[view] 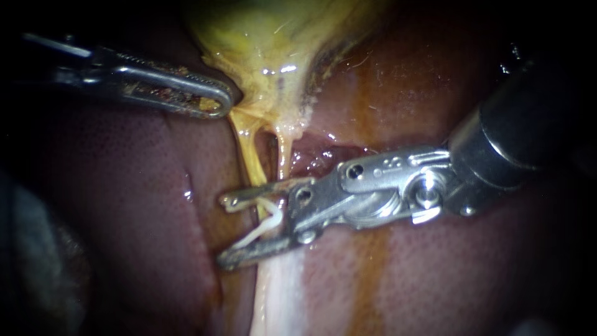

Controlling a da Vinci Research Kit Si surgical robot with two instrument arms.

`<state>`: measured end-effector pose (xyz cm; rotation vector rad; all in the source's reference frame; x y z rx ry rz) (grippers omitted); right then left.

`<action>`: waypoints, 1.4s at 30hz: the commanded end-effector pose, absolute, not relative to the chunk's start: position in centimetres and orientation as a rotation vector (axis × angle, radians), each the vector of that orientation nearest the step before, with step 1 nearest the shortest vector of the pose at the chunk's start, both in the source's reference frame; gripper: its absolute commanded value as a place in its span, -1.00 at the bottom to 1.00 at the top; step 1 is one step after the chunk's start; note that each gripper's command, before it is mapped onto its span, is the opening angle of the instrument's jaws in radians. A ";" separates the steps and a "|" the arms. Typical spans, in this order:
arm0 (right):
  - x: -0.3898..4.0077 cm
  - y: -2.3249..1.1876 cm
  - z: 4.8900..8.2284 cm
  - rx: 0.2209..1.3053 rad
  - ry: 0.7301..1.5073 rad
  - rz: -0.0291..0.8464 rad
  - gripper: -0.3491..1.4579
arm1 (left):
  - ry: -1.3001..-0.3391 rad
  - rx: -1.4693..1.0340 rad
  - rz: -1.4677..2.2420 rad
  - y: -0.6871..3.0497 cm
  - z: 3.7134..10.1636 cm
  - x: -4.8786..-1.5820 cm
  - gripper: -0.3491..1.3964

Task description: Clipping first clip left tube

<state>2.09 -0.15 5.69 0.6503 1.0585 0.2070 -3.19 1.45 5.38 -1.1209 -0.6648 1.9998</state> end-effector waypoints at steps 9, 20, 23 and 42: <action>1.93 -0.09 5.57 0.661 1.064 0.204 -0.14 | -0.666 -1.121 2.000 1.45 5.38 -3.19 -1.00; 1.54 0.12 5.42 0.658 1.079 0.224 -0.12 | -0.667 -1.122 2.001 1.45 5.37 -3.18 -1.00; 1.49 0.17 5.43 0.653 1.079 0.231 -0.12 | -0.667 -1.122 2.001 1.45 5.37 -3.17 -1.00; 1.68 0.06 5.83 0.702 1.100 0.330 -0.11 | -0.669 -1.122 2.001 1.45 5.36 -3.16 -1.00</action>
